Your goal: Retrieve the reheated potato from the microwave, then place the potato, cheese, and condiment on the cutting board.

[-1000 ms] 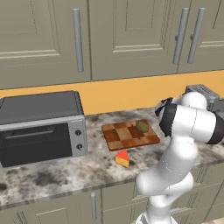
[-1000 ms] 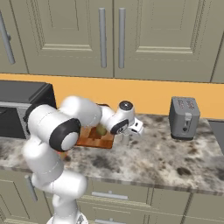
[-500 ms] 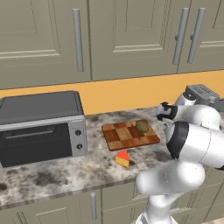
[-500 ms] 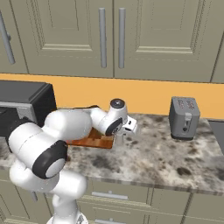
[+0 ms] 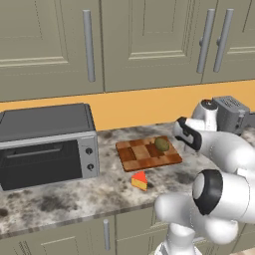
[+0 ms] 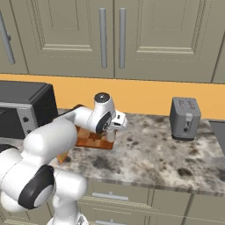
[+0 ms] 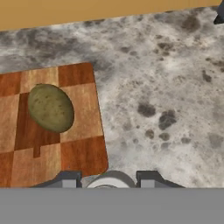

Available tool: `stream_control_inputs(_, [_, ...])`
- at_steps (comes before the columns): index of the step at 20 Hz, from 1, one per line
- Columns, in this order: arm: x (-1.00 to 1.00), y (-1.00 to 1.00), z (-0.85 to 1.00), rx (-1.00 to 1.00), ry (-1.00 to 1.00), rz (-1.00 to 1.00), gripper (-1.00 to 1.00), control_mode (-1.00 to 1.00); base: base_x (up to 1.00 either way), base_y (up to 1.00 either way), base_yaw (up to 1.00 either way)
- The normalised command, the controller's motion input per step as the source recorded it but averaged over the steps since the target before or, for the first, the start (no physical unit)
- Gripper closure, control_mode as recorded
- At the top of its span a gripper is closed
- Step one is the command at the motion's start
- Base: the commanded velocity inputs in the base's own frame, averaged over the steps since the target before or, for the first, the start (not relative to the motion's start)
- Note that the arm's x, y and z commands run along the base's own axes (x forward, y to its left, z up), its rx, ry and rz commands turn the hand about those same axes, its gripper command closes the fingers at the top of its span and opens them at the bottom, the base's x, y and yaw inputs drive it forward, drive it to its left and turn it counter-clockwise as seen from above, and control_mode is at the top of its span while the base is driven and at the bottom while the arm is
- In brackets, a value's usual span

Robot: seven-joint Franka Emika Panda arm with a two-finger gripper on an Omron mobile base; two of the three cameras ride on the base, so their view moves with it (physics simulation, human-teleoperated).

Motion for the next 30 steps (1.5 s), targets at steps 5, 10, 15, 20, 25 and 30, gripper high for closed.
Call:
stream_control_inputs(5, [-0.05, 0.42, 0.27, 0.0, 0.0, 0.08, 1.0, -1.0, 0.0, 0.0, 0.0])
stream_control_inputs(10, [0.0, 0.46, 0.06, 0.0, 0.0, 0.09, 1.0, -1.0, 0.0, 0.0, 0.0])
stream_control_inputs(15, [0.13, 0.56, 0.0, 0.0, -0.05, 0.09, 1.0, -1.0, 0.0, 0.0, 0.0])
stream_control_inputs(20, [0.28, 0.57, 0.0, 0.0, -0.01, 0.03, 1.0, -1.0, 0.0, 0.0, 0.0])
stream_control_inputs(25, [0.21, 0.47, -0.02, 0.0, 0.0, 0.0, 1.0, -1.0, 0.0, 0.0, 0.0])
stream_control_inputs(30, [0.19, 0.13, -0.17, 0.0, 0.05, 0.0, 1.0, -1.0, 0.0, 0.0, 0.0])
